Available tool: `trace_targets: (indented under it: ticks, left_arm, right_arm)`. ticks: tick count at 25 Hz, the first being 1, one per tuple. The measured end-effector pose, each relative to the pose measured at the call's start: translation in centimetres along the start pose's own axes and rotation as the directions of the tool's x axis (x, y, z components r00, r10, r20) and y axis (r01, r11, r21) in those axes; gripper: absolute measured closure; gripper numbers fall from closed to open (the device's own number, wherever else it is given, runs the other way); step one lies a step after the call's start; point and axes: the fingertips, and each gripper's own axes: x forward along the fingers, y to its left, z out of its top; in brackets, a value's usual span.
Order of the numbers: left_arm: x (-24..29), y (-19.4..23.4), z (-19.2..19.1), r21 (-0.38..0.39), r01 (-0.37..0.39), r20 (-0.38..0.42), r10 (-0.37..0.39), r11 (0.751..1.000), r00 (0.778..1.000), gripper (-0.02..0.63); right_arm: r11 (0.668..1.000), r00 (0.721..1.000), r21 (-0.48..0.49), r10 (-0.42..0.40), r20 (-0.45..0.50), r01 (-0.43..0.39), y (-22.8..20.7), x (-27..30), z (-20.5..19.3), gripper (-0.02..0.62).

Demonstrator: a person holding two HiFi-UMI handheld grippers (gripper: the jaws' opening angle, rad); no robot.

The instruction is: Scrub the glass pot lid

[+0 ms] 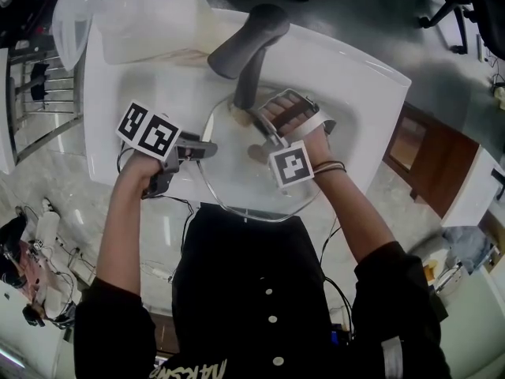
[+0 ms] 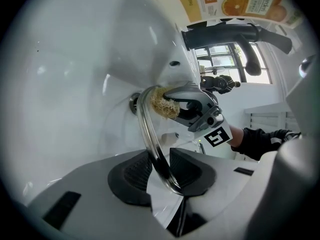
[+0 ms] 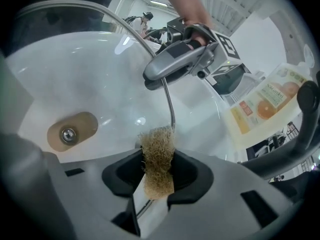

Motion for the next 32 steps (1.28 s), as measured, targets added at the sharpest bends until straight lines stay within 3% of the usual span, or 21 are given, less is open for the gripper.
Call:
trace_targets:
  ticks: [8, 17, 22, 28, 32]
  left_arm:
    - [-0.1, -0.2, 0.2, 0.002, 0.001, 0.017, -0.001, 1.0, 1.0, 0.477]
    - [-0.2, -0.2, 0.3, 0.005, -0.006, 0.025, 0.005, 1.0, 1.0, 0.477]
    - [-0.3, -0.2, 0.4, 0.007, -0.01, 0.027, 0.01, 1.0, 1.0, 0.477]
    - [-0.3, -0.3, 0.5, 0.005, -0.012, 0.03, 0.011, 1.0, 0.999, 0.477]
    - [-0.3, -0.3, 0.5, 0.005, -0.01, 0.034, 0.01, 1.0, 0.999, 0.477]
  right_arm:
    - [0.993, 0.991, 0.104, 0.072, -0.115, -0.06, 0.8, -0.9, -2.6, 0.446]
    - [0.974, 0.959, 0.146, 0.199, -0.2, -0.172, 3.1, -2.7, -5.3, 0.448]
    - [0.959, 0.935, 0.155, 0.269, -0.231, -0.238, 4.5, -4.2, -6.4, 0.448]
    - [0.923, 0.886, 0.163, 0.382, -0.262, -0.35, 6.5, -6.2, -7.2, 0.449]
    - [0.913, 0.872, 0.146, 0.408, -0.27, -0.382, 7.2, -7.1, -7.4, 0.449]
